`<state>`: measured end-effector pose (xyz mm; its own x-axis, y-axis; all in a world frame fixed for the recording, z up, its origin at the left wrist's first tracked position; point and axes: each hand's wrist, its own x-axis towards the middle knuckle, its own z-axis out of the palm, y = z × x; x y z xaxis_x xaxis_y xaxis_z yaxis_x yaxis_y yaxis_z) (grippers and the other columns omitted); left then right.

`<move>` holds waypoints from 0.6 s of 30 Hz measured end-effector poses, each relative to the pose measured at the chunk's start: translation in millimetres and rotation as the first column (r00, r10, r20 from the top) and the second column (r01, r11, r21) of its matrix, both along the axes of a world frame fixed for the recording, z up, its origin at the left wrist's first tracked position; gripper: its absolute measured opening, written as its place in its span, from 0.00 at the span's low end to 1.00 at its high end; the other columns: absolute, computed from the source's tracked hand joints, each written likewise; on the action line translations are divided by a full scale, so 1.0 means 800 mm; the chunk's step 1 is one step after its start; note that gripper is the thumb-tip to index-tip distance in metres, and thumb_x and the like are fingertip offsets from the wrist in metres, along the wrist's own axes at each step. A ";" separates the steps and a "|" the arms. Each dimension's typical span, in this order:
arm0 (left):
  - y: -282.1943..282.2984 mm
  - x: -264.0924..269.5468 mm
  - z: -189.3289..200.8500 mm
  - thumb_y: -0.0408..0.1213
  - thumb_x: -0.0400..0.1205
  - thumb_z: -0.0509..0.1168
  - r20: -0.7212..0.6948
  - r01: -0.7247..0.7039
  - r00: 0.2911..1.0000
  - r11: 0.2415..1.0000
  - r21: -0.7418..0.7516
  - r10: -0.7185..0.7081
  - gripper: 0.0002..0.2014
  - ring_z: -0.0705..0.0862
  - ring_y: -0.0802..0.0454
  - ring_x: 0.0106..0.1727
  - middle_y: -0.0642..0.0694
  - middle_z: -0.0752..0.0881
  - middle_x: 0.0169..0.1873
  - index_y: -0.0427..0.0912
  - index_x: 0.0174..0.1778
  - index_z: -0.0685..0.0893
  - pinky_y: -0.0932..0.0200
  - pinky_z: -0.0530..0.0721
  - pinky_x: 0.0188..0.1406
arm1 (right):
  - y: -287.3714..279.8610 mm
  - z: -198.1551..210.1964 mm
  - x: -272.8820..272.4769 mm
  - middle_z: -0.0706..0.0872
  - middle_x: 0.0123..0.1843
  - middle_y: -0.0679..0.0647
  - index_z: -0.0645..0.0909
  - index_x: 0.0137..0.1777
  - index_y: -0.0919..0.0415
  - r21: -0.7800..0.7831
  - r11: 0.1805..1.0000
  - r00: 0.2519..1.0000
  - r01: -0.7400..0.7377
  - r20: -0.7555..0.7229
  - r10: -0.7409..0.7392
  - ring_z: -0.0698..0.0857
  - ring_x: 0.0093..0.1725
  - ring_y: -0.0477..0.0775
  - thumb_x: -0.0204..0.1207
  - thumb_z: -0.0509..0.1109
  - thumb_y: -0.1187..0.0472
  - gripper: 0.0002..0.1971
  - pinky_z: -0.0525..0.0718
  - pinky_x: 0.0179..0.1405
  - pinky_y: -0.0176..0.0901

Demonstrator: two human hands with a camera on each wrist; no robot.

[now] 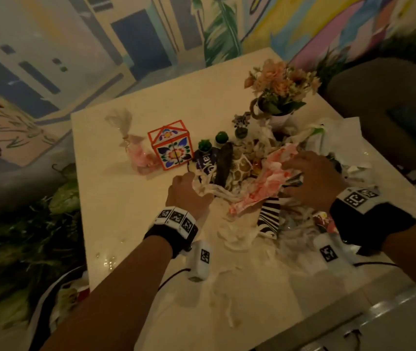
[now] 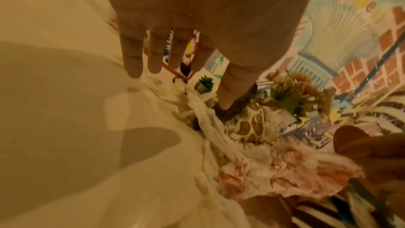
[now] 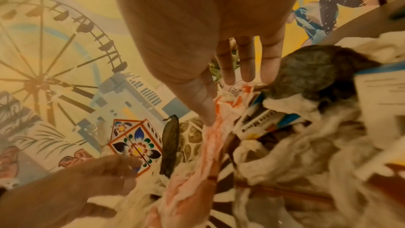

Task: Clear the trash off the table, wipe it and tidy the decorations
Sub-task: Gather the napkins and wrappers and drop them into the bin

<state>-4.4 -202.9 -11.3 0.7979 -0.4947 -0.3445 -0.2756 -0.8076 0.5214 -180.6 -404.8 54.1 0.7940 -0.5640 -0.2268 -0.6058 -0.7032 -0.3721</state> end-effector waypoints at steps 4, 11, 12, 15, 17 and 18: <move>-0.047 -0.010 -0.003 0.61 0.70 0.71 0.038 0.003 0.999 0.999 0.048 -0.005 0.47 0.60 0.36 0.79 0.42 0.55 0.81 0.50 0.82 0.56 0.39 0.68 0.74 | -0.014 -0.024 -0.011 0.62 0.81 0.57 0.71 0.75 0.47 -0.077 0.994 0.993 -0.072 -0.100 0.065 0.61 0.78 0.65 0.65 0.79 0.50 0.36 0.64 0.75 0.58; -0.091 -0.020 -0.004 0.68 0.65 0.71 -0.069 0.028 0.998 0.973 0.228 -0.012 0.52 0.47 0.33 0.82 0.42 0.44 0.83 0.52 0.81 0.57 0.30 0.60 0.76 | -0.009 -0.041 0.011 0.47 0.85 0.49 0.53 0.80 0.35 0.007 0.957 0.913 -0.290 -0.298 0.279 0.48 0.83 0.65 0.63 0.76 0.39 0.48 0.62 0.77 0.68; -0.090 -0.023 -0.005 0.69 0.65 0.71 -0.051 0.055 0.998 0.962 0.267 -0.043 0.51 0.48 0.32 0.81 0.41 0.45 0.82 0.51 0.80 0.59 0.30 0.61 0.76 | -0.007 -0.041 0.011 0.46 0.85 0.48 0.52 0.80 0.36 0.021 0.952 0.897 -0.305 -0.330 0.295 0.47 0.83 0.65 0.63 0.76 0.38 0.48 0.63 0.77 0.68; -0.084 -0.026 -0.014 0.63 0.70 0.71 -0.003 0.046 0.999 0.960 0.275 -0.047 0.41 0.56 0.31 0.78 0.38 0.52 0.80 0.50 0.76 0.66 0.34 0.68 0.72 | -0.001 -0.037 0.008 0.48 0.85 0.47 0.53 0.81 0.40 0.009 0.942 0.865 -0.336 -0.392 0.313 0.48 0.83 0.65 0.64 0.75 0.36 0.48 0.64 0.74 0.68; -0.079 -0.025 -0.024 0.62 0.72 0.68 0.029 0.048 0.998 0.972 0.231 -0.056 0.29 0.66 0.34 0.68 0.36 0.65 0.74 0.52 0.65 0.76 0.42 0.73 0.63 | 0.004 -0.037 0.004 0.50 0.85 0.48 0.54 0.81 0.41 -0.022 0.935 0.861 -0.354 -0.399 0.317 0.48 0.82 0.66 0.62 0.73 0.32 0.49 0.63 0.74 0.69; -0.077 -0.026 -0.024 0.59 0.73 0.68 0.047 0.058 0.996 0.975 0.214 -0.070 0.22 0.70 0.37 0.59 0.37 0.72 0.68 0.53 0.59 0.79 0.47 0.73 0.57 | 0.007 -0.039 0.002 0.50 0.85 0.49 0.54 0.81 0.41 -0.044 0.928 0.858 -0.369 -0.399 0.322 0.48 0.82 0.66 0.61 0.72 0.30 0.50 0.61 0.74 0.70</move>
